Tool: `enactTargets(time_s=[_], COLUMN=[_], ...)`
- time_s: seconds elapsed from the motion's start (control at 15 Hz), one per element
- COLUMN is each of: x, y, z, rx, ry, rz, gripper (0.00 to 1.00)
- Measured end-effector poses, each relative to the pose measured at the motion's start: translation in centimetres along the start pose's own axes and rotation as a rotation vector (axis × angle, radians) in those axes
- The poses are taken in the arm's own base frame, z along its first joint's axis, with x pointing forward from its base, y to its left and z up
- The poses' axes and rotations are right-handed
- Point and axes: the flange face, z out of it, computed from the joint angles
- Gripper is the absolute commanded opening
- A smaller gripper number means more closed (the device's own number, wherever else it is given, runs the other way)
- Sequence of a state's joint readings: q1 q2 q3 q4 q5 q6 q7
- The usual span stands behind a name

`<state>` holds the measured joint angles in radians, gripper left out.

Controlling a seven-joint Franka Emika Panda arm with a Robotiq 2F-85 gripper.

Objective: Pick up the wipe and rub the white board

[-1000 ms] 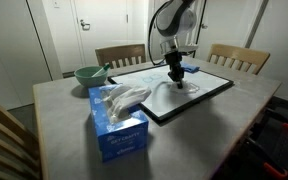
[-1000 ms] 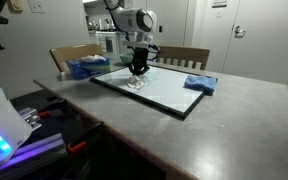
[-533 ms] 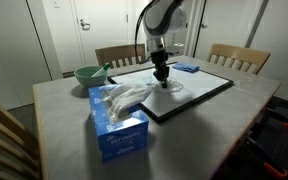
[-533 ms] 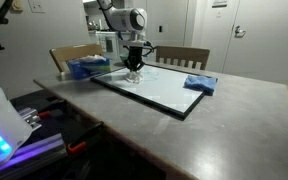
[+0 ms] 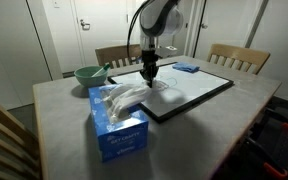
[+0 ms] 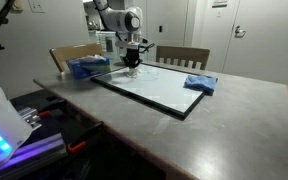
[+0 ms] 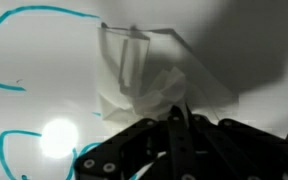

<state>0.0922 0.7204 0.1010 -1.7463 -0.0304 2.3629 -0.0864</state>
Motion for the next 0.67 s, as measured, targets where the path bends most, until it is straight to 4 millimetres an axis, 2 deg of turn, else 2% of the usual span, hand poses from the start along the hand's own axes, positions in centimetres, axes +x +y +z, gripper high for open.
enactTargets(time_s=[0.67], x=[-3.1], y=[0.4], z=[0.2], rx=[0.044], ry=[0.171], rz=[0.208], gripper=[0.00])
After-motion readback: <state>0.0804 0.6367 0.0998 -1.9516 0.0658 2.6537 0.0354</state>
